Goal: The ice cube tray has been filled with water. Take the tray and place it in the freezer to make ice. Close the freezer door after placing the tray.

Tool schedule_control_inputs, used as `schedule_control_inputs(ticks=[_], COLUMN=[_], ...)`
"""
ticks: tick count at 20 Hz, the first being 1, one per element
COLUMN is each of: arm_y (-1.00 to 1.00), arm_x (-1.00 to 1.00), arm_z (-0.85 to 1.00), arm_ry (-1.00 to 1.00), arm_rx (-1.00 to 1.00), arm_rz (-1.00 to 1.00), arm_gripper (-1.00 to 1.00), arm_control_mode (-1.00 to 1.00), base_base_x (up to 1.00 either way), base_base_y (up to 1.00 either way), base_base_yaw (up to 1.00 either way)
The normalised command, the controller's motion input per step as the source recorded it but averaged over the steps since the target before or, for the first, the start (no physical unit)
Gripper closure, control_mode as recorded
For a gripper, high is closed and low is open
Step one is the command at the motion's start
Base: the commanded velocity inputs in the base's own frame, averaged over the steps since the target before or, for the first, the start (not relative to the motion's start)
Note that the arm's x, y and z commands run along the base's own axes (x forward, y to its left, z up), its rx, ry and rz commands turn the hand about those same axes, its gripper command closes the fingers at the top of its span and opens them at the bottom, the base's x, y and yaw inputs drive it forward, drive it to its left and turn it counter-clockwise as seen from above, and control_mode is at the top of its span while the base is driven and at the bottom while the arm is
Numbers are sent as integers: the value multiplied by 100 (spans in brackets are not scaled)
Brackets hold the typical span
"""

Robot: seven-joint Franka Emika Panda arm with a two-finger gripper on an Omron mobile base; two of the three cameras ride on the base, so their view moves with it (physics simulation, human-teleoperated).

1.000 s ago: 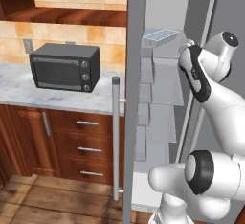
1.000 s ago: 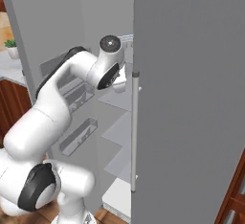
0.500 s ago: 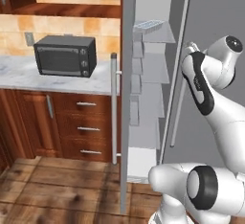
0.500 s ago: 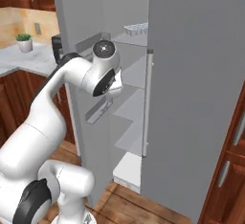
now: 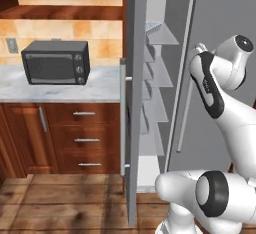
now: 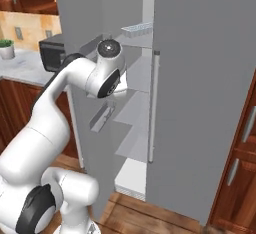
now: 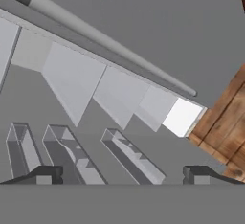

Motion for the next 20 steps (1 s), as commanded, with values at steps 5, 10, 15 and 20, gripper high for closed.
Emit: schedule_control_inputs(ticks=[5, 10, 15, 20], arm_y=[0, 0, 40, 38], arm_x=[0, 0, 12, 0], arm_z=[0, 0, 0, 0], arm_ry=[0, 0, 0, 0], arm_rx=[0, 0, -4, -7], arm_rz=[0, 0, -11, -7], arm_gripper=[-100, -100, -100, -100], arm_control_mode=[100, 100, -100, -100], base_base_x=[0, 12, 0, 0], base_base_y=[32, 31, 0, 0], base_base_yaw=[-18, -13, 0, 0])
